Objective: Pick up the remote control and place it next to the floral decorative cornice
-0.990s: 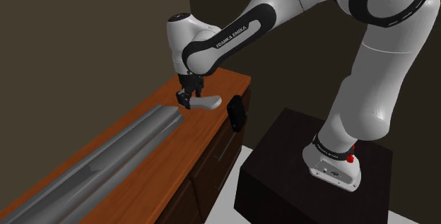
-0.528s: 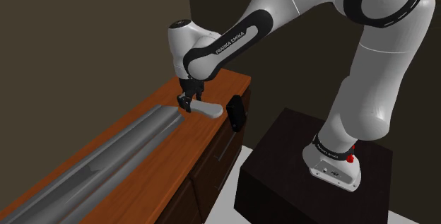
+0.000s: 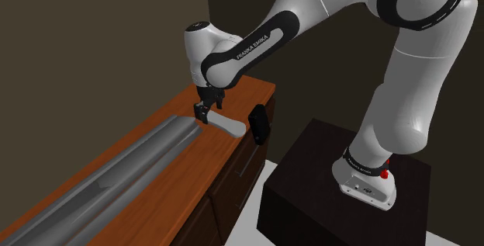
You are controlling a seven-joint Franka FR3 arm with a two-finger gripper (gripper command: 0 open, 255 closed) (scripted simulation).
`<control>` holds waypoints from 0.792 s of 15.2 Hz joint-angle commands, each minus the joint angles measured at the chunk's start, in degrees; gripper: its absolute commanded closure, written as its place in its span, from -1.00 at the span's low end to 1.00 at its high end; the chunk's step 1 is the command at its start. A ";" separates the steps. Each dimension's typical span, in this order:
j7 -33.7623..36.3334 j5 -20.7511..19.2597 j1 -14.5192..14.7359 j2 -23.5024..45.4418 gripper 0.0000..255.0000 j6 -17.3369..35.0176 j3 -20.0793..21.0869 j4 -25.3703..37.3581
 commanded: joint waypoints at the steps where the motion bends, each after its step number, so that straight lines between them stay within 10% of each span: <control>1: 0.00 0.00 0.00 0.00 -1.00 0.00 0.00 0.00; 12: -0.67 0.99 -0.10 -3.44 -1.00 -6.73 0.21 3.37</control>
